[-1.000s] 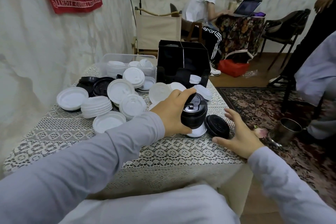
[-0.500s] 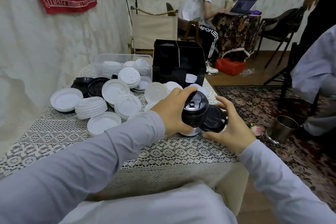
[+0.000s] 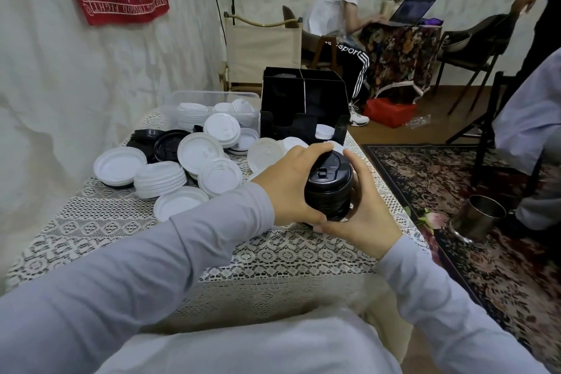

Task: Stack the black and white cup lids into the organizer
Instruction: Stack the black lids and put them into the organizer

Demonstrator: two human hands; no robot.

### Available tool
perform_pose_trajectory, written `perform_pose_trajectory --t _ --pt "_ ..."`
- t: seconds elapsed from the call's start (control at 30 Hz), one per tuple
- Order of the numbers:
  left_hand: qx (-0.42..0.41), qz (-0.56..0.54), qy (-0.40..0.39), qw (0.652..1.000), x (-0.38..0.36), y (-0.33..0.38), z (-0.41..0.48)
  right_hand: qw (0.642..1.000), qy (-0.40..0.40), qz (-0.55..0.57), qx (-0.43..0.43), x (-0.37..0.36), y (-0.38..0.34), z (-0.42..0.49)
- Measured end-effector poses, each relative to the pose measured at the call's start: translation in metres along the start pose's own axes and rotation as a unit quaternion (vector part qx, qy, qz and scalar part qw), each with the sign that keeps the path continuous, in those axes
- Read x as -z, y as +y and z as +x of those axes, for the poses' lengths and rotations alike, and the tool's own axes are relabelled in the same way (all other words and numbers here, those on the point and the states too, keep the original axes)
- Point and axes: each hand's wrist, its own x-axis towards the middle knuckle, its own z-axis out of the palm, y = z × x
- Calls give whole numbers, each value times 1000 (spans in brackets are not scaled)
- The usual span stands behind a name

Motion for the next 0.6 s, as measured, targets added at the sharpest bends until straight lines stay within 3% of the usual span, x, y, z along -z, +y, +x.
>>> perform_pose_trajectory --t 0.3,0.6 --pt "12 -24 12 1000 2 -11 -3 958 0 286 -23 -14 -2 -3" --pt "15 -13 15 1000 4 -12 -8 850 28 519 -88 -24 -5 0"
